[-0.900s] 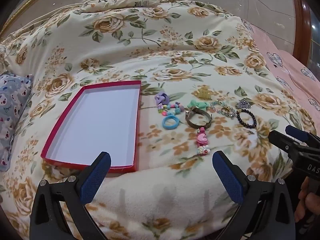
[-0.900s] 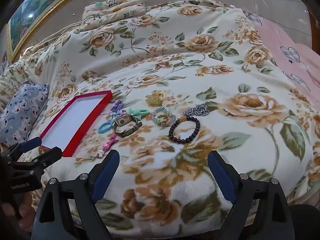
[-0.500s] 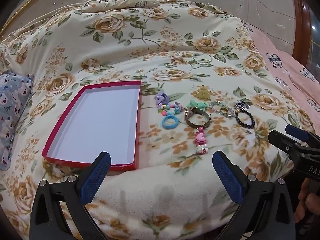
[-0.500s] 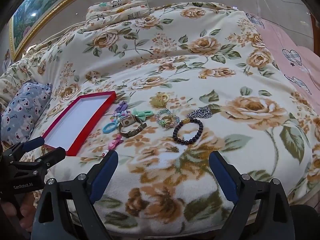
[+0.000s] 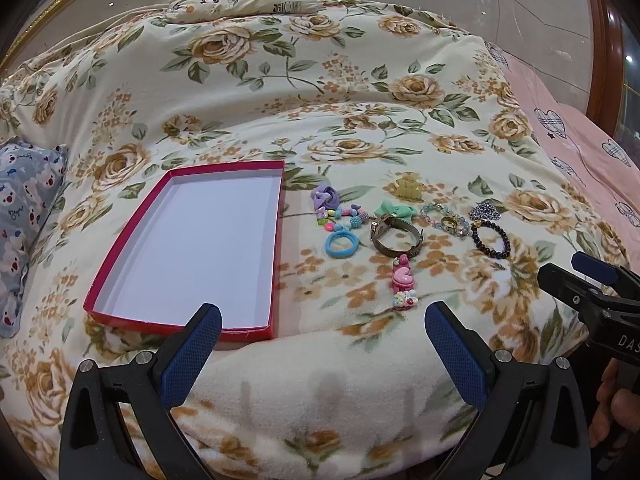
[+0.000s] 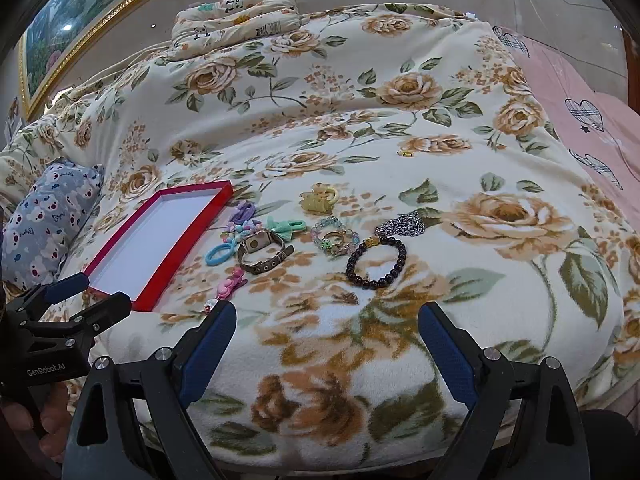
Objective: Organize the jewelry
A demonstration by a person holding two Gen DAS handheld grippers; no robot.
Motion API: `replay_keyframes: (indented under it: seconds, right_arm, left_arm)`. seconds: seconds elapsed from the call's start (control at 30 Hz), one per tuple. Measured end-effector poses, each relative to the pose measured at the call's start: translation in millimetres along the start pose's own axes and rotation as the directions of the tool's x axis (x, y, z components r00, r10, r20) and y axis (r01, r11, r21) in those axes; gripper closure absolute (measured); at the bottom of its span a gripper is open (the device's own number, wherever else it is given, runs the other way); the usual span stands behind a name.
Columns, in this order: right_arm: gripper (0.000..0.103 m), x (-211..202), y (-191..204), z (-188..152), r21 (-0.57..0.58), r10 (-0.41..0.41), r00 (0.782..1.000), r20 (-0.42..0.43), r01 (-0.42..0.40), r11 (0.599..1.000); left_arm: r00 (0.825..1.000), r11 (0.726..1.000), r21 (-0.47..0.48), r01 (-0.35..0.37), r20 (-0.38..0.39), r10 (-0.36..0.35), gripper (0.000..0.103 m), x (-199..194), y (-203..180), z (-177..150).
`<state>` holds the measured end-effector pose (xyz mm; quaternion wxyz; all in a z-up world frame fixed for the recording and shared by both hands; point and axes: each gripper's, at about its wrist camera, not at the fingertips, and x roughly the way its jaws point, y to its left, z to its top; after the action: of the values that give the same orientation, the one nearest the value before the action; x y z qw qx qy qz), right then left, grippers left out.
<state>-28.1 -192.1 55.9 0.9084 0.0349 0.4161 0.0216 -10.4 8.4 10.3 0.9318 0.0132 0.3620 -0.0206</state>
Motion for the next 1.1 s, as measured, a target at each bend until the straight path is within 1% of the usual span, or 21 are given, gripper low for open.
replay_keyframes:
  seconds: [1.1]
  right_arm:
    - [0.009,-3.9,5.1,1.7,-0.011,0.002,1.0,0.005,-0.002,1.0]
  left_arm:
    - [1.0,1.0,-0.005,0.0,0.002,0.0,0.001,3.0,-3.6,-3.5]
